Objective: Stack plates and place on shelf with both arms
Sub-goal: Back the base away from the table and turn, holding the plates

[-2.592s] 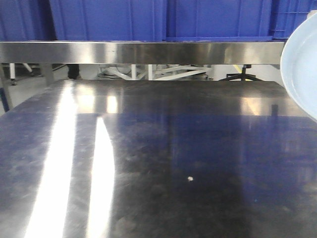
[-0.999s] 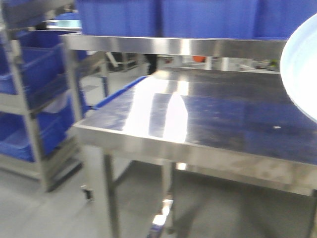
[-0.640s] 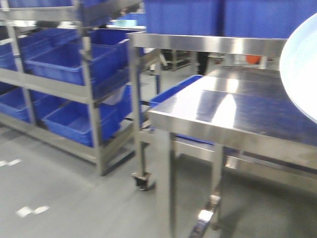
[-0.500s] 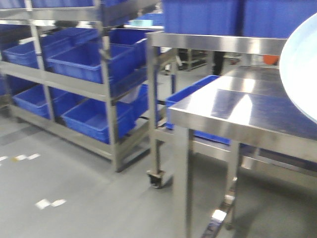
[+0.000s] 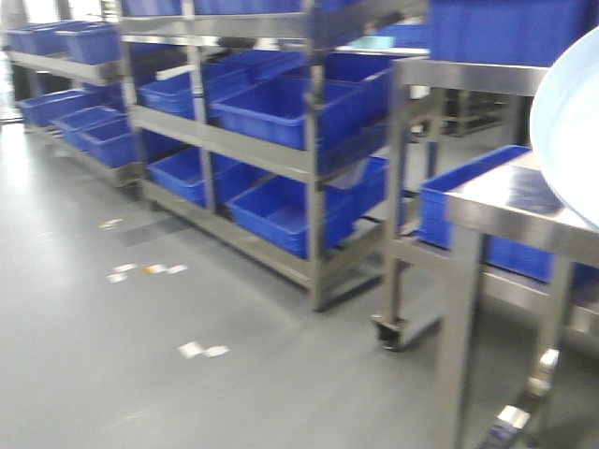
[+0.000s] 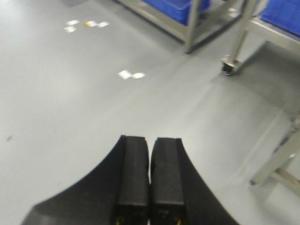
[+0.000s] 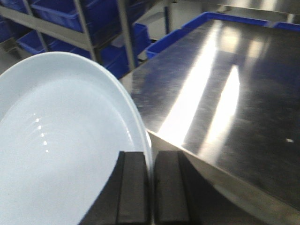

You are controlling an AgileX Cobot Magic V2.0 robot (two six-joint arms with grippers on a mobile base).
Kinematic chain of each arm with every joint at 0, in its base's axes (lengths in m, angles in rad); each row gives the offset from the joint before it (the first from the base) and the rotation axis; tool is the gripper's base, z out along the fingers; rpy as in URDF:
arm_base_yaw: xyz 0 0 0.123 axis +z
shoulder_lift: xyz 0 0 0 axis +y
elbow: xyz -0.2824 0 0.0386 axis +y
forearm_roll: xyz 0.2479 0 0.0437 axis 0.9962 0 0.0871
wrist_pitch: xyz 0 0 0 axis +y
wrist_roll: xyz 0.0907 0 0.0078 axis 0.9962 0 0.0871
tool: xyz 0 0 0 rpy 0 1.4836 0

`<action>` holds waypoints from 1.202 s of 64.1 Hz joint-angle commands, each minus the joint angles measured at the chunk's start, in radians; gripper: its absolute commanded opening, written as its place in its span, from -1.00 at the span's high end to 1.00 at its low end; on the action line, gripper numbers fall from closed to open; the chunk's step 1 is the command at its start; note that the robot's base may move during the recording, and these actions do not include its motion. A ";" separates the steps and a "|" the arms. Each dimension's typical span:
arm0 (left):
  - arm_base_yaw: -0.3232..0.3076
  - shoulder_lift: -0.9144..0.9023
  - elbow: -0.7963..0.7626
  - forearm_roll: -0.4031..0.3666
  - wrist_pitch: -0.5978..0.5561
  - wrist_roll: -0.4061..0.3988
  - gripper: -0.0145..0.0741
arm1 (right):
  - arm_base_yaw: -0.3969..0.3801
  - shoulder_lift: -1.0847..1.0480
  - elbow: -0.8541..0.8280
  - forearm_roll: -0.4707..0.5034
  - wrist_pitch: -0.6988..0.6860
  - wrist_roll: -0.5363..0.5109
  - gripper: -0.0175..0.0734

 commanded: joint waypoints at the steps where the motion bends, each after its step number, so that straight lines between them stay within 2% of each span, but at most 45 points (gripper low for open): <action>1: 0.002 -0.004 -0.029 0.003 -0.079 -0.007 0.49 | -0.005 0.002 -0.032 -0.005 -0.109 -0.003 0.51; 77: 0.002 -0.004 -0.029 0.003 -0.079 -0.007 0.49 | -0.005 0.002 -0.032 -0.005 -0.109 -0.003 0.51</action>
